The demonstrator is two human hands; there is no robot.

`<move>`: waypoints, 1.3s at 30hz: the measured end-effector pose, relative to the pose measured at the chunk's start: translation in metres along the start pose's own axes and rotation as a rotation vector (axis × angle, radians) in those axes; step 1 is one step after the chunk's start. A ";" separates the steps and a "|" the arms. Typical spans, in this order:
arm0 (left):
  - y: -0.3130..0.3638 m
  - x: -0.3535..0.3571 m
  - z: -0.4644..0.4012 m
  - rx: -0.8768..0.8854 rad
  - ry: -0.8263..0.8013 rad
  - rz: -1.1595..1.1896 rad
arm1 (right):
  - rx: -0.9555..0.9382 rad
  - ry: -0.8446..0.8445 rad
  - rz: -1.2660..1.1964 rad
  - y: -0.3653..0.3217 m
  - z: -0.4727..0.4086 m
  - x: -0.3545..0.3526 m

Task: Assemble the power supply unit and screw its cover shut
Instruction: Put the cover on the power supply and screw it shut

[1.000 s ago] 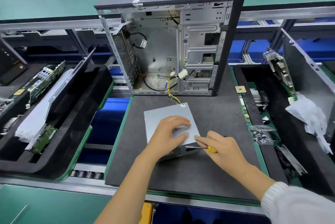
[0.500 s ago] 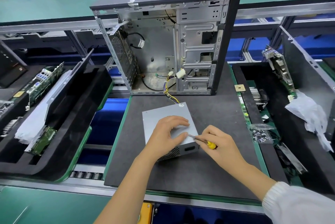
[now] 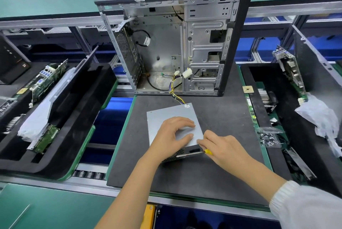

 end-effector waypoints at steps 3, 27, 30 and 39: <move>0.002 0.001 0.000 0.029 -0.027 -0.011 | -0.014 0.012 -0.075 -0.001 0.004 0.000; 0.004 0.006 -0.001 0.077 -0.085 -0.086 | -0.057 0.139 -0.153 -0.006 0.012 0.001; 0.005 0.006 -0.001 0.073 -0.086 -0.094 | 0.008 0.153 -0.218 -0.005 0.012 0.003; 0.005 0.005 0.000 0.050 -0.098 -0.095 | 0.147 0.191 -0.432 -0.005 0.012 0.006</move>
Point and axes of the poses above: each hand's wrist, its own z-axis away from the middle knuckle, its own x-axis out of the palm, y = z × x, the point moved 4 cm from there along -z, towards the middle knuckle, and after that the axes turned 8 degrees about -y, right-handed, at the moved point
